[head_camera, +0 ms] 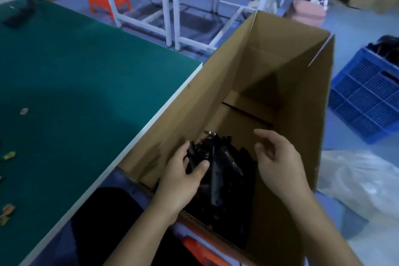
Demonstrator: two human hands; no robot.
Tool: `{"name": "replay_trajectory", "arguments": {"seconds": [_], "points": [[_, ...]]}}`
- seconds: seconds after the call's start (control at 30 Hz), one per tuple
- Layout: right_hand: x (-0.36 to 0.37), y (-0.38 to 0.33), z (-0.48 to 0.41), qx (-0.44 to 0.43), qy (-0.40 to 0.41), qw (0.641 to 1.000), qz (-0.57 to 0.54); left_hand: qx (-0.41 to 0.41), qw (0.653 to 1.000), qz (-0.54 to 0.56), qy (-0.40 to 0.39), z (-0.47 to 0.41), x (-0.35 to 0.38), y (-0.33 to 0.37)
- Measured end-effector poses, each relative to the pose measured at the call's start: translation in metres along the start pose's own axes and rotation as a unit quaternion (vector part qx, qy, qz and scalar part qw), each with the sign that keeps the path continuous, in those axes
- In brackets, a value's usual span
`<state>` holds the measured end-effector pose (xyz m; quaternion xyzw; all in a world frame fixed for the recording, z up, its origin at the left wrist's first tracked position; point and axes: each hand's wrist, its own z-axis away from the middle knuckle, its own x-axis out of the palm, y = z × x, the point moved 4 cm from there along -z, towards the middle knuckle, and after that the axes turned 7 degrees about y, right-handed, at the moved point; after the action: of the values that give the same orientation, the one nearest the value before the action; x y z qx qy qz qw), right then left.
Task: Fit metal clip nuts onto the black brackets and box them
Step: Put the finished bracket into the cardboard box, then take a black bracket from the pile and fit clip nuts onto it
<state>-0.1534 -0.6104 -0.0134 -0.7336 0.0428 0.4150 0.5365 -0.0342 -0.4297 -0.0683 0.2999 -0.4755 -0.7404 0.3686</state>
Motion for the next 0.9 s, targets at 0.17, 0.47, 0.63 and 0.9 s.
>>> {"name": "replay_trajectory", "arguments": {"seconds": [0.17, 0.47, 0.63, 0.9], "points": [[0.017, -0.009, 0.002, -0.010, -0.056, 0.998, -0.021, 0.000, 1.000, -0.013, 0.008, 0.019, -0.034, 0.005], [0.131, -0.143, 0.056, -0.207, -0.232, 0.948, -0.065, 0.150, 0.974, 0.068, 0.153, 0.100, -0.180, 0.063], [0.199, -0.244, 0.127, -0.338, -0.279, 0.890, -0.123, 0.176, 0.816, 0.037, 0.549, 0.161, -0.330, 0.030], [0.320, -0.369, 0.173, -0.443, -0.363, 0.813, -0.103, -0.012, 0.738, -0.111, 0.666, 0.172, -0.468, -0.032]]}}
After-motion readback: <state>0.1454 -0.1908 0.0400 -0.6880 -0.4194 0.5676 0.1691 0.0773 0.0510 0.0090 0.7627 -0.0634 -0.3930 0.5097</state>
